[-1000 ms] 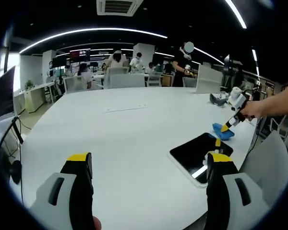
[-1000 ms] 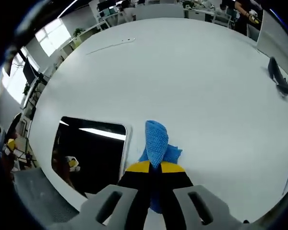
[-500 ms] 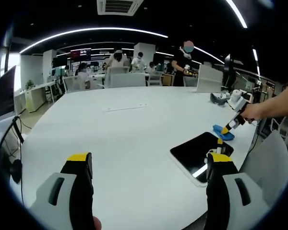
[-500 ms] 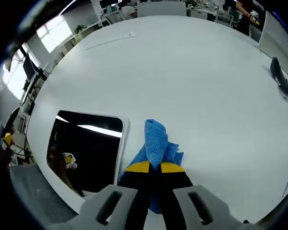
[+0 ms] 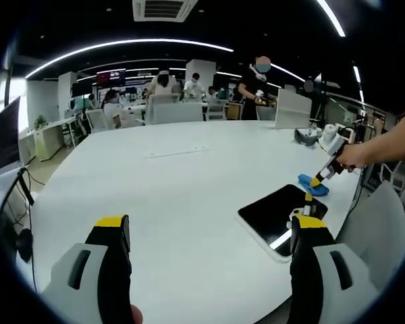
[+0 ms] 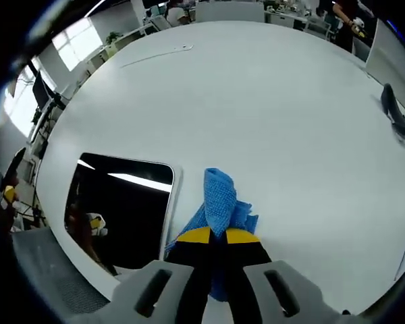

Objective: Wipe the mirror surface with the cleaning cloth until all visible marks leave the cleaned area.

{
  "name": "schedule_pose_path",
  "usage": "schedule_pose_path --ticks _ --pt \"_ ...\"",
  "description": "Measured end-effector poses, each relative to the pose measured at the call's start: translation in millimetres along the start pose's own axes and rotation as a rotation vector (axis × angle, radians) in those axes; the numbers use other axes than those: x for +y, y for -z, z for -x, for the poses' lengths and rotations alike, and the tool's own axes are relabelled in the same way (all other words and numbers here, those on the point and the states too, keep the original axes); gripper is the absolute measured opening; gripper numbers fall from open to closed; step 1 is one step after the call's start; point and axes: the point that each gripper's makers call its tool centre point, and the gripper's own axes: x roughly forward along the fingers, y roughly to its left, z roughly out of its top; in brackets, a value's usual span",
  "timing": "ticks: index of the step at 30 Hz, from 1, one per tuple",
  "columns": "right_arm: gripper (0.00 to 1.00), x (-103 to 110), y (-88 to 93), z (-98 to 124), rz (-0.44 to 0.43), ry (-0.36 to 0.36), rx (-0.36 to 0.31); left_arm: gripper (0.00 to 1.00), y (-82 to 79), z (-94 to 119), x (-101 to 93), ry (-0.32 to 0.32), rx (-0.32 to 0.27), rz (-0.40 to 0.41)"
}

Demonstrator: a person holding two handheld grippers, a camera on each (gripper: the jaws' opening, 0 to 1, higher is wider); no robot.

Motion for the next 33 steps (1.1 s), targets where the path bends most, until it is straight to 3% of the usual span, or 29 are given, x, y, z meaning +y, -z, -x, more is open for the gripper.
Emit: schedule_pose_path --ticks 6,9,15,19,23,29,33 --pt "0.01 0.9 0.9 1.5 0.002 -0.044 -0.017 0.99 -4.6 -0.1 0.0 0.0 -0.007 -0.001" --pt "0.01 2.2 1.1 1.2 0.041 -0.04 -0.029 0.99 -3.6 -1.3 1.8 0.002 -0.006 -0.004" --pt "0.03 3.3 -0.1 1.8 0.024 -0.047 -0.03 0.99 -6.8 -1.6 3.5 0.002 -0.011 -0.004" --pt "0.17 8.2 -6.6 8.0 0.014 -0.075 -0.049 0.99 -8.4 -2.2 5.6 -0.003 -0.018 -0.002" --pt "0.25 9.1 -23.7 23.4 0.021 -0.094 -0.113 0.99 -8.1 -1.7 6.4 -0.006 -0.019 0.002" --pt "0.49 -0.9 -59.5 57.4 0.022 -0.109 -0.289 0.99 -8.4 -2.0 9.7 -0.013 -0.026 0.009" --pt "0.64 -10.8 -67.6 78.3 0.051 -0.09 -0.372 0.99 -10.9 -2.8 12.7 -0.019 -0.031 0.01"
